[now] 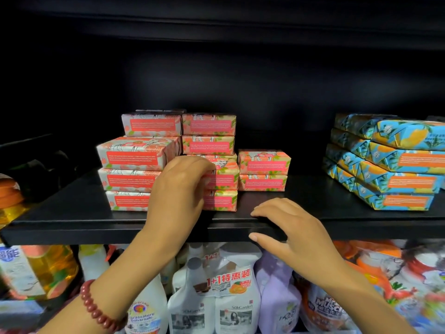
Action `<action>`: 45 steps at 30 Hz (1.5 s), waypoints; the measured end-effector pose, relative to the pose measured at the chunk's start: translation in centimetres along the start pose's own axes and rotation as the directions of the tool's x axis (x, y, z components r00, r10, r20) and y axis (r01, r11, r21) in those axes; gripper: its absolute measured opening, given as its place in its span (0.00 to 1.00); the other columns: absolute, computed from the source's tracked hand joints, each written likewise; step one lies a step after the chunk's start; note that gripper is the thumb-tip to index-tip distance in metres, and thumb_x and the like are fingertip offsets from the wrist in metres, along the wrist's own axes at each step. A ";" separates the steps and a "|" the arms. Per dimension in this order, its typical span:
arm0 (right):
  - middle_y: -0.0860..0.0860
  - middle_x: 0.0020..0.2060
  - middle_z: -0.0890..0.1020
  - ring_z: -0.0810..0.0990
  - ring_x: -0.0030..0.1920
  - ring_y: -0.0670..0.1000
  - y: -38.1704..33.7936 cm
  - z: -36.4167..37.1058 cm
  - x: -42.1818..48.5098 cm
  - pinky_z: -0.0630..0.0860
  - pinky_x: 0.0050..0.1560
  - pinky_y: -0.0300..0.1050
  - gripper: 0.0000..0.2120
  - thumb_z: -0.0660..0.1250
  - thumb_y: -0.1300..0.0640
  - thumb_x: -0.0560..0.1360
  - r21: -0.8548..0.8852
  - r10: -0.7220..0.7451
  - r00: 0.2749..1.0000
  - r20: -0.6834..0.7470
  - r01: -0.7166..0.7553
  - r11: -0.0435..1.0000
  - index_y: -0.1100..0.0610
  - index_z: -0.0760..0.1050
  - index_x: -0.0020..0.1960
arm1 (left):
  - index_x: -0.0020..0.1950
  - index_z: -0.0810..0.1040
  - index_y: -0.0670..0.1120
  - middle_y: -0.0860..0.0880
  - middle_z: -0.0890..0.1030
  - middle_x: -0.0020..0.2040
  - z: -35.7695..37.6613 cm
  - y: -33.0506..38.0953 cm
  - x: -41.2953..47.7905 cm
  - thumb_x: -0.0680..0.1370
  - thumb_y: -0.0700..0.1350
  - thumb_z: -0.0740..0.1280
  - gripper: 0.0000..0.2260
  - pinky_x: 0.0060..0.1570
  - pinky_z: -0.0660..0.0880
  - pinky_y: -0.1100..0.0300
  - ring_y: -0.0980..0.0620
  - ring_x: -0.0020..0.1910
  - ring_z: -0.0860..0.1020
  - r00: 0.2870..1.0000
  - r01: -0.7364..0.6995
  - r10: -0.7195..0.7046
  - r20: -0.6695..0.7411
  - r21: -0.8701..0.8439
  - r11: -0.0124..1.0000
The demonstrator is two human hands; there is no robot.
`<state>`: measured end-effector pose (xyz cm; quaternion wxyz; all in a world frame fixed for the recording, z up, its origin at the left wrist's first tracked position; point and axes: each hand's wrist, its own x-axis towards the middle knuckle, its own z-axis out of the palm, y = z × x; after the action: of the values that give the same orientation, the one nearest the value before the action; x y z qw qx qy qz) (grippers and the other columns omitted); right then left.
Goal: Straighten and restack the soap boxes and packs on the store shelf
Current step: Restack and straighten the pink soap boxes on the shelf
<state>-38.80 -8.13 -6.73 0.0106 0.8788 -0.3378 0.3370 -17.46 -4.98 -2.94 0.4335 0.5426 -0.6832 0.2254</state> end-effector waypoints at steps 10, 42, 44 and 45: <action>0.43 0.51 0.78 0.75 0.54 0.43 0.1 -0.4 0.3 0.74 0.53 0.42 0.14 0.69 0.48 0.73 0.064 -0.008 0.999 0.031 0.006 0.998 0.51 0.78 0.57 | 0.54 0.79 0.40 0.45 0.80 0.53 -0.1 0.1 -0.6 0.72 0.32 0.70 0.11 0.54 0.74 0.56 0.46 0.55 0.77 1.000 -0.028 0.028 -0.007 -0.047 0.998; 0.54 0.53 0.80 0.75 0.58 0.51 2.4 -3.8 2.3 0.69 0.59 0.36 0.17 0.72 0.65 0.70 -0.059 -0.090 0.868 -0.488 0.070 0.996 0.62 0.76 0.58 | 0.38 0.81 0.53 0.58 0.82 0.37 0.2 1.6 -3.2 0.70 0.60 0.65 0.12 0.39 0.74 0.70 0.60 0.39 0.80 0.967 0.254 -0.182 0.181 -0.575 0.778; 0.56 0.54 0.80 0.75 0.58 0.53 1.4 -4.0 1.6 0.69 0.63 0.40 0.16 0.70 0.68 0.69 -0.096 -0.186 0.814 -0.551 0.159 0.983 0.65 0.77 0.57 | 0.41 0.83 0.51 0.55 0.84 0.38 -0.3 2.3 -2.3 0.70 0.62 0.67 0.15 0.39 0.76 0.68 0.57 0.38 0.82 0.935 0.356 -0.252 0.251 -0.677 0.645; 0.57 0.54 0.79 0.75 0.59 0.54 1.0 -4.1 1.5 0.69 0.64 0.43 0.16 0.69 0.71 0.68 -0.128 -0.247 0.792 -0.558 0.211 0.969 0.66 0.77 0.56 | 0.43 0.84 0.49 0.51 0.84 0.37 -0.5 2.6 -1.7 0.69 0.64 0.69 0.18 0.36 0.78 0.66 0.55 0.37 0.83 0.895 0.443 -0.293 0.335 -0.735 0.513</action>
<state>-40.96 -8.74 -2.90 0.1775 0.7714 -0.2200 0.5701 -19.68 -2.87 -3.66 0.6073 0.4410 -0.6130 -0.2468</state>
